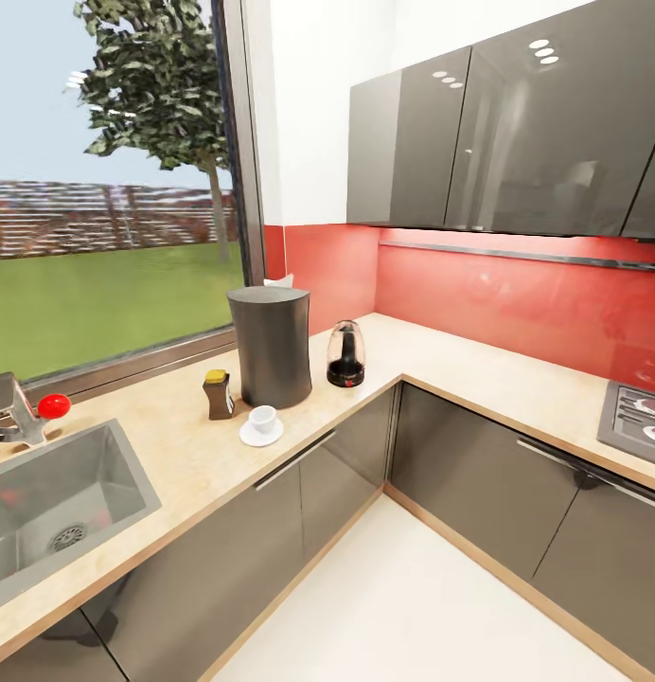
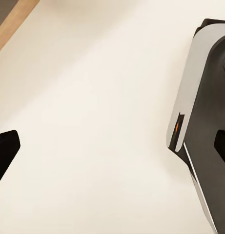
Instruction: Set up a coffee station on the kitchen countertop: keep the coffee maker on the countertop, move the bottle of coffee from the kitchen shelf to the counter next to the coffee maker, place a paper coffee filter on top of the coffee maker, put the saucer next to the coffee maker with the coffee cup on the saucer, and place the electric kettle next to the coffee maker.
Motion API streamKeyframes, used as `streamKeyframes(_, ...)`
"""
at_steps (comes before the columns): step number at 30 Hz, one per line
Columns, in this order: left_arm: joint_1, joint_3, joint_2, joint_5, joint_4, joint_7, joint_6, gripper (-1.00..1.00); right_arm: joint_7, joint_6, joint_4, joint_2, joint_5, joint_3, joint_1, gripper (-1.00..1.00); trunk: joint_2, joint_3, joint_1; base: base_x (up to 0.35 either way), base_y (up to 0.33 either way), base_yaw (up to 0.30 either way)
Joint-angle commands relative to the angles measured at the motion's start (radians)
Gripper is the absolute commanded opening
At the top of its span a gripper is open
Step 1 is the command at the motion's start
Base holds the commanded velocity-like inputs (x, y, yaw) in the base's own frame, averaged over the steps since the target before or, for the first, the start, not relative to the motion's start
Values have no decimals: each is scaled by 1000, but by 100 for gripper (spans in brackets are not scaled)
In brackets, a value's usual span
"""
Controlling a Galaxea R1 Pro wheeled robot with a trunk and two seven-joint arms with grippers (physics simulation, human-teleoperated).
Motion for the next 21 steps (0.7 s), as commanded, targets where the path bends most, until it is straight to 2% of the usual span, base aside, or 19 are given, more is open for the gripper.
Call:
streamKeyframes(1, -1, 8, 0, -10, 0, 2, 2, 100, 2, -19, -2, -2, -10, 8, 0, 100, -2, -2, 1, 0, 0, 0)
streamKeyframes(7, -1, 7, 0, -11, -1, 3, 2, 100, 2, -96, -5, -6, -12, 7, 0, 100, -2, -2, 1, 0, 0, 0)
streamKeyframes(21, -1, 13, 0, -10, 1, 3, 5, 100, 2, -104, -5, -6, -12, 8, 0, 100, -2, -2, 1, 0, 0, 0)
